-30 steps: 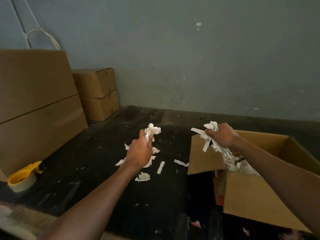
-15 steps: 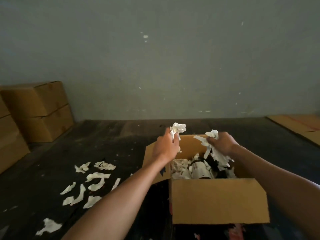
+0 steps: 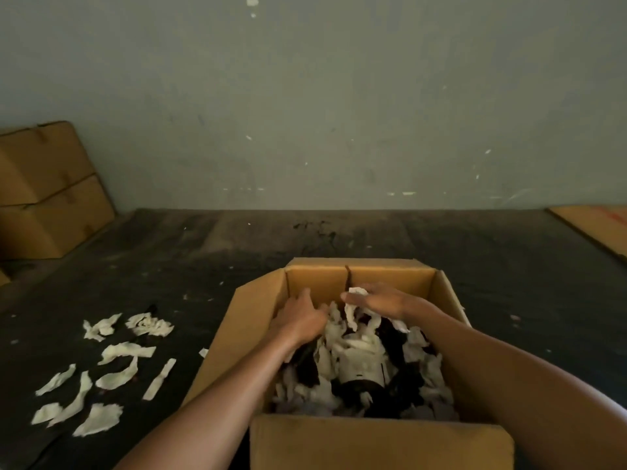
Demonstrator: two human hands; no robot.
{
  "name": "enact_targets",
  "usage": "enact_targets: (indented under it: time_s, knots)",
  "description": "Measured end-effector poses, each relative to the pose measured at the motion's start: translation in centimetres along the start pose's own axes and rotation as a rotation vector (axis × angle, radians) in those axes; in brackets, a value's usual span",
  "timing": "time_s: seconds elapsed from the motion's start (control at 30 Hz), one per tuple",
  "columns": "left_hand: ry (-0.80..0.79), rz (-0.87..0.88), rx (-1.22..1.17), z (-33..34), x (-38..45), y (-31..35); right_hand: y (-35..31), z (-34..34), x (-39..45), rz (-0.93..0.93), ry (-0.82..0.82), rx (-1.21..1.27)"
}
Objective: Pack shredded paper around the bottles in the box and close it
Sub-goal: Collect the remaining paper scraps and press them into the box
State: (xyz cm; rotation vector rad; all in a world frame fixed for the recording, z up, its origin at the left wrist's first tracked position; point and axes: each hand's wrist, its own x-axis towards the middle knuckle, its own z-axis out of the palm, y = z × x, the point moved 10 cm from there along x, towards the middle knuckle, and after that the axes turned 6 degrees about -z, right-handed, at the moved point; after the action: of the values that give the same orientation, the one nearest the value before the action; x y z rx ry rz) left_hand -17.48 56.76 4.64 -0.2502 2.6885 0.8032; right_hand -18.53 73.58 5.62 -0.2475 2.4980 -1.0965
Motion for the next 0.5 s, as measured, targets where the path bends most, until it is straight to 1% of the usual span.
enact_targets:
  time_s: [0.07, 0.13, 0.17, 0.23, 0.3, 0.37, 0.4, 0.43, 0.5]
  knots:
    - [0.051, 0.072, 0.041, 0.0, 0.6, 1.0, 0.6, -1.3, 0.6, -0.013, 0.054, -0.011]
    - [0.002, 0.125, 0.087, 1.8, 1.3, 1.8, 2.4, -2.2, 1.1, 0.012, 0.163, -0.084]
    - [-0.033, 0.132, 0.140, 3.1, 1.7, 2.0, 3.2, -2.1, 1.0, 0.035, 0.181, -0.155]
    - [-0.103, 0.122, 0.282, 5.7, 2.8, 1.6, 5.1, -0.4, 1.4, 0.084, 0.131, -0.357]
    - [-0.162, 0.099, 0.401, 8.0, 3.7, 0.9, 6.9, 1.8, 1.2, 0.138, 0.051, -0.454]
    - [-0.200, 0.086, 0.461, 9.7, 4.3, 0.0, 8.8, 4.5, 2.1, 0.145, -0.010, -0.444]
    - [-0.204, 0.083, 0.481, 10.3, 4.6, -0.4, 9.7, 5.6, 2.8, 0.128, -0.007, -0.402]
    - [-0.199, 0.081, 0.497, 10.8, 4.8, -0.8, 11.5, 6.5, 3.8, 0.154, 0.003, -0.332]
    - [-0.189, 0.082, 0.505, 11.7, 5.0, -1.3, 15.3, 7.8, 5.9, 0.235, 0.012, -0.279]
